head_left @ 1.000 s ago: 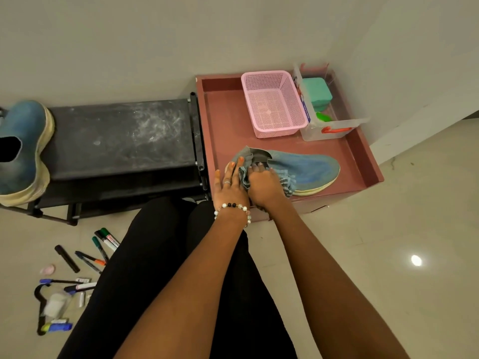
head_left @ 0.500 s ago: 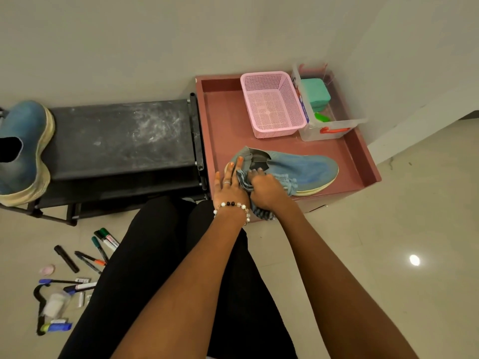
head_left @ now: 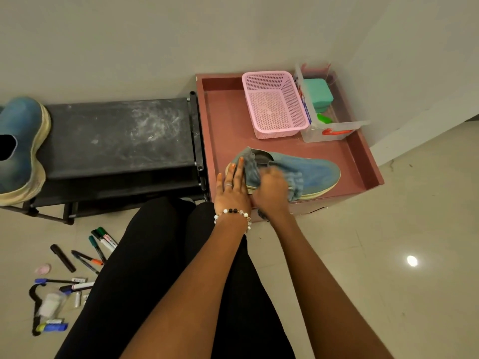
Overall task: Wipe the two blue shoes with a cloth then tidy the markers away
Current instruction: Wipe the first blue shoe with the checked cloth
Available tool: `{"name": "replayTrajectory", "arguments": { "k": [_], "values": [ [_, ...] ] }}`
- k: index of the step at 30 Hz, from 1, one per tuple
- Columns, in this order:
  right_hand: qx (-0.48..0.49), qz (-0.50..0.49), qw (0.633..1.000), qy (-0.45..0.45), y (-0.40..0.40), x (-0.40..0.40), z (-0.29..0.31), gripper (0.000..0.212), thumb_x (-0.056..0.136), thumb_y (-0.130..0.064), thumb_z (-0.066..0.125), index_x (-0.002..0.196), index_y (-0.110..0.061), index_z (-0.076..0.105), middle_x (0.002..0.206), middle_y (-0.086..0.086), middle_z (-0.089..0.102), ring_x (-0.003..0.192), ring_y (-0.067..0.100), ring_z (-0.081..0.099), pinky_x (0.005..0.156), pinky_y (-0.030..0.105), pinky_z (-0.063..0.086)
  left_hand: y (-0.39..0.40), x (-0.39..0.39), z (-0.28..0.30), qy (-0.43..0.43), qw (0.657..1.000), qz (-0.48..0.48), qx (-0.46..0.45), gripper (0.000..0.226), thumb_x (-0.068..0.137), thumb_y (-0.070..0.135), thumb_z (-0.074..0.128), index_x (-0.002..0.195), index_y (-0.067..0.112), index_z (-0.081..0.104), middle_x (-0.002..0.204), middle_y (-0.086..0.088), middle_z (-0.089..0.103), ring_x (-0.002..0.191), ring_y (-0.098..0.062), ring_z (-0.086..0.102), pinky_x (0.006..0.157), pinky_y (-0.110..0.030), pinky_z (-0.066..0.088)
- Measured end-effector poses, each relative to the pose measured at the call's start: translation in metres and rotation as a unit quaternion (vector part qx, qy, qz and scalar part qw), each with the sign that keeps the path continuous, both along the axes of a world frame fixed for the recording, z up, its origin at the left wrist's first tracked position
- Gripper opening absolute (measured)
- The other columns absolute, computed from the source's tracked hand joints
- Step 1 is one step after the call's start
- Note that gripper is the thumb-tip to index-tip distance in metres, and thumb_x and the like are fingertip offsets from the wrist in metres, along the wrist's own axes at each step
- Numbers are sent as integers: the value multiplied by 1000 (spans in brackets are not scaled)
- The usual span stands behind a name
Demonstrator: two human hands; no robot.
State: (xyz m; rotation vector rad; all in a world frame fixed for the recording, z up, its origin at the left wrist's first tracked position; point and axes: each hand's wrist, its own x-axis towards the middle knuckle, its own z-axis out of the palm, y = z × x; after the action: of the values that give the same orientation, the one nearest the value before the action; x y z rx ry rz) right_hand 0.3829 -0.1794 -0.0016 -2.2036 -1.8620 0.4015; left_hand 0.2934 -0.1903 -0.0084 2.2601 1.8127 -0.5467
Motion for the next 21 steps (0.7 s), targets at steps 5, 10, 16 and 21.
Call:
{"name": "replayTrajectory", "arguments": {
  "k": [5, 10, 16, 21],
  "values": [
    [-19, 116, 993, -29, -18, 21, -23, 49, 74, -13, 73, 121, -8, 61, 114, 13, 61, 101, 34, 57, 86, 43, 43, -1, 2, 0, 5, 1000, 9, 6, 70, 101, 13, 32, 147, 11, -21, 145, -4, -45, 141, -23, -29, 115, -47, -9],
    [-53, 113, 984, -124, -14, 19, -16, 49, 88, -14, 54, 136, -7, 44, 138, 14, 44, 128, 30, 38, 107, 44, 23, -1, 3, 1, -24, 1000, 10, 6, 70, 100, 13, 33, 147, 12, -19, 148, -4, -42, 143, -24, -25, 117, -44, -6],
    [-117, 101, 981, -117, 4, 7, -16, 58, 91, -17, 47, 146, -13, 28, 152, 5, 28, 142, 21, 18, 113, 50, 16, 1, 1, 1, -23, 1000, 17, 1, 68, 101, 12, 32, 151, 12, -13, 148, -1, -41, 143, -22, -24, 117, -44, -6],
    [-152, 133, 974, -106, -16, 33, -1, 59, 92, -16, 47, 147, -22, 27, 153, -2, 29, 141, 16, 24, 116, 49, 8, 2, 5, -3, -22, 1000, 7, 4, 69, 100, 16, 35, 151, 12, -11, 147, -3, -43, 143, -24, -24, 117, -45, -5]
  ]
}}
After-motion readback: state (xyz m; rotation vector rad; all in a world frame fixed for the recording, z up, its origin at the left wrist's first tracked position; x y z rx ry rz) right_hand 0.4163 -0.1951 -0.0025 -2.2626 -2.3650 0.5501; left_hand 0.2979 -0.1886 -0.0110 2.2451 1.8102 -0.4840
